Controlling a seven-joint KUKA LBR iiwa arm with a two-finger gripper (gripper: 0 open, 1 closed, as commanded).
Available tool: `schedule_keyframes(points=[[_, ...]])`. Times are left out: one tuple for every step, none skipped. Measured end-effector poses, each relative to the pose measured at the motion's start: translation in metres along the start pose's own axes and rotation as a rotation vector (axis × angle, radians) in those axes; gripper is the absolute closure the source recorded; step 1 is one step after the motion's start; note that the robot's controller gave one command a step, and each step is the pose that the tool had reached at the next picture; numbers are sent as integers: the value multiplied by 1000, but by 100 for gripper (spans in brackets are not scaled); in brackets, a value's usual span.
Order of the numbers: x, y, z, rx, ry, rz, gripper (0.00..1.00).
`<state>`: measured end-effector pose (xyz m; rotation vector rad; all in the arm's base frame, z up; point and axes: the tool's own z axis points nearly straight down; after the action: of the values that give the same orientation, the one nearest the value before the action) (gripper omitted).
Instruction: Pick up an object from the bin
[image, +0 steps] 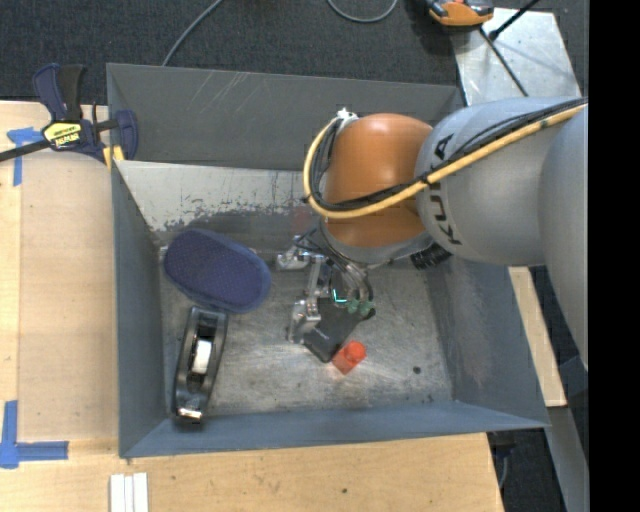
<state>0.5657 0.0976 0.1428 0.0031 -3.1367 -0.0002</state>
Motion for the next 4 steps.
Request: schedule_keyframes(points=[[-37, 85, 26, 25, -1, -144, 0], [-22, 100, 34, 0, -10, -344, 0], [-56, 139, 68, 16, 0, -633, 0], [-51, 130, 67, 2, -17, -613, 0]])
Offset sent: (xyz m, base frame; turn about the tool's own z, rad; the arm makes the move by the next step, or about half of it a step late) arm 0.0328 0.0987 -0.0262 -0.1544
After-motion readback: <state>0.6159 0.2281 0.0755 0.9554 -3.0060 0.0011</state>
